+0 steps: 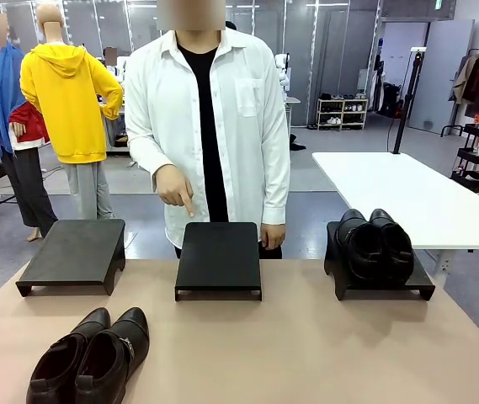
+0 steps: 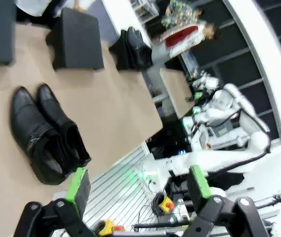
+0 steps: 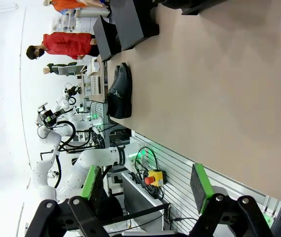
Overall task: Place the shoes on the stand as instructed by the person.
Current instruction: Pick up another pair of Shoes and place it on the Shoes Stand indicated by the person.
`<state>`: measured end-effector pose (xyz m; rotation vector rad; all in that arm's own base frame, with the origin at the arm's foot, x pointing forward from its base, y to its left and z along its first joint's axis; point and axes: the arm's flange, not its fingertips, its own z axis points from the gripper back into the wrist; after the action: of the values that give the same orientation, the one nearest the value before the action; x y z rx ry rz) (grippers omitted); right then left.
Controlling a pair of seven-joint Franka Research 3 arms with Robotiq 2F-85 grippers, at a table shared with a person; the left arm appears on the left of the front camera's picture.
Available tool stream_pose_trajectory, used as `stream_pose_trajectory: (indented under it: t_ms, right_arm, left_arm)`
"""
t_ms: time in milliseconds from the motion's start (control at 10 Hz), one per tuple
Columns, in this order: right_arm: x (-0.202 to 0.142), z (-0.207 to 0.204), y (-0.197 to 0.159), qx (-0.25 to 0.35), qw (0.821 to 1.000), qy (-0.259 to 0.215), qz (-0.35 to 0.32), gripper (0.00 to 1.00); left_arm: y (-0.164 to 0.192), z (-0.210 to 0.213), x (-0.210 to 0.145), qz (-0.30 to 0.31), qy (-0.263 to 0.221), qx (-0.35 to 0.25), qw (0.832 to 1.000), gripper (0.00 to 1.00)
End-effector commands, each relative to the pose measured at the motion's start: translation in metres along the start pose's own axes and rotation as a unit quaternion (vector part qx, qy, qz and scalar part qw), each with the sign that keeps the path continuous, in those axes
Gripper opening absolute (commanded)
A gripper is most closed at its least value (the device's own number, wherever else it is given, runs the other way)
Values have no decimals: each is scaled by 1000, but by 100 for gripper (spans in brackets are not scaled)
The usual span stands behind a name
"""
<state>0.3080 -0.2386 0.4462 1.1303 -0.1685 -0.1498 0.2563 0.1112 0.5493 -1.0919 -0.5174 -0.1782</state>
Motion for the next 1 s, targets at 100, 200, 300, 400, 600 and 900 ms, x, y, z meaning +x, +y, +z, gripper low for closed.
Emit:
stream_pose_trajectory:
  t_ms: [100, 200, 300, 400, 600, 900]
  right_arm:
    - [-2, 1, 0, -9, 1000, 2, 3, 91]
    - [-2, 1, 0, -9, 1000, 2, 3, 91]
    - [-2, 1, 0, -9, 1000, 2, 3, 91]
    - [-2, 1, 0, -9, 1000, 2, 3, 91]
    - [-2, 1, 0, -9, 1000, 2, 3, 91]
    - [-2, 1, 0, -9, 1000, 2, 3, 91]
  left_arm:
    - [-48, -61, 59, -7, 100, 56, 993, 100]
    - [-61, -87, 68, -7, 129, 88, 988, 100]
    - [-69, -114, 70, 11, 163, 128, 978, 100]
    - [-71, -137, 71, 30, 180, 178, 967, 100]
    - [-60, -172, 60, 35, 189, 259, 947, 100]
    - [-35, -212, 19, 31, 158, 363, 918, 100]
